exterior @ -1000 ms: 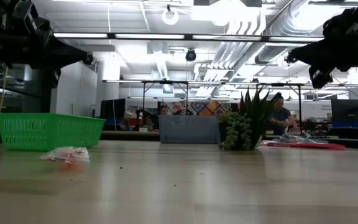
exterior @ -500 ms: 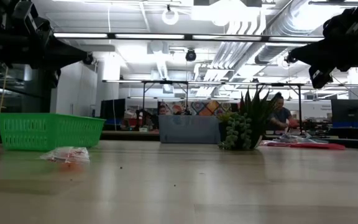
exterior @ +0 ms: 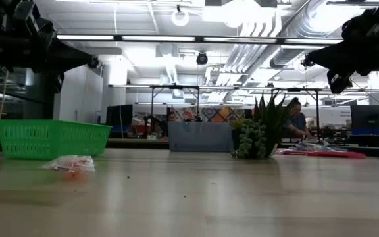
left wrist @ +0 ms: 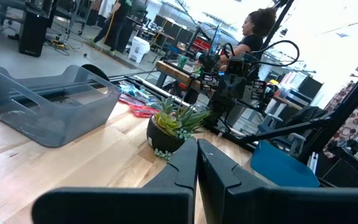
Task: Sort candy
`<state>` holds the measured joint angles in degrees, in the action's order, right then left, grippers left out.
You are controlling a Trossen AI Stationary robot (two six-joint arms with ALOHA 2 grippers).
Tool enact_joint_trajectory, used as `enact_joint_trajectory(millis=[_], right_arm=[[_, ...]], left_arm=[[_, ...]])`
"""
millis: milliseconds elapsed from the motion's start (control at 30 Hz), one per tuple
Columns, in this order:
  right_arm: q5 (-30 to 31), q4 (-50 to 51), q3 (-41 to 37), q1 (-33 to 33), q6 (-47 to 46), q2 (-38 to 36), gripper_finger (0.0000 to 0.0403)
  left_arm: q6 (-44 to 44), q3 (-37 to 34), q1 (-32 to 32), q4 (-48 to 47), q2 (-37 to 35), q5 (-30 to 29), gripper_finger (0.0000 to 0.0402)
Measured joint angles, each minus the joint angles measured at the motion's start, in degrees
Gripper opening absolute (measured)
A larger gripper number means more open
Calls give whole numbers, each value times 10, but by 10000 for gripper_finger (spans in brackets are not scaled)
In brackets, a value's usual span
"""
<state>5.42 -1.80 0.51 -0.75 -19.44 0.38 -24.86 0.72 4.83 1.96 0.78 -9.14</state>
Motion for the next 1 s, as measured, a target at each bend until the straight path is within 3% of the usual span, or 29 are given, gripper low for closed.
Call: enact_joint_trajectory(millis=[467, 600, 733, 833, 900, 1000], right_arm=[[6, 0, 0, 0, 4, 0, 0], [11, -40, 0, 0, -44, 1, 0], [86, -198, 0, 0, -143, 0, 0], [203, -313, 1, 0, -152, 0, 0], [258, -329, 14, 5, -127, 4, 0], [265, -252, 74, 20, -100, 33, 0]], left_arm=[[0, 0, 0, 0, 0, 0, 0], [0, 0, 0, 0, 0, 0, 0], [0, 0, 0, 0, 0, 0, 0], [0, 0, 0, 0, 0, 0, 0], [0, 0, 0, 0, 0, 0, 0], [0, 0, 0, 0, 0, 0, 0]])
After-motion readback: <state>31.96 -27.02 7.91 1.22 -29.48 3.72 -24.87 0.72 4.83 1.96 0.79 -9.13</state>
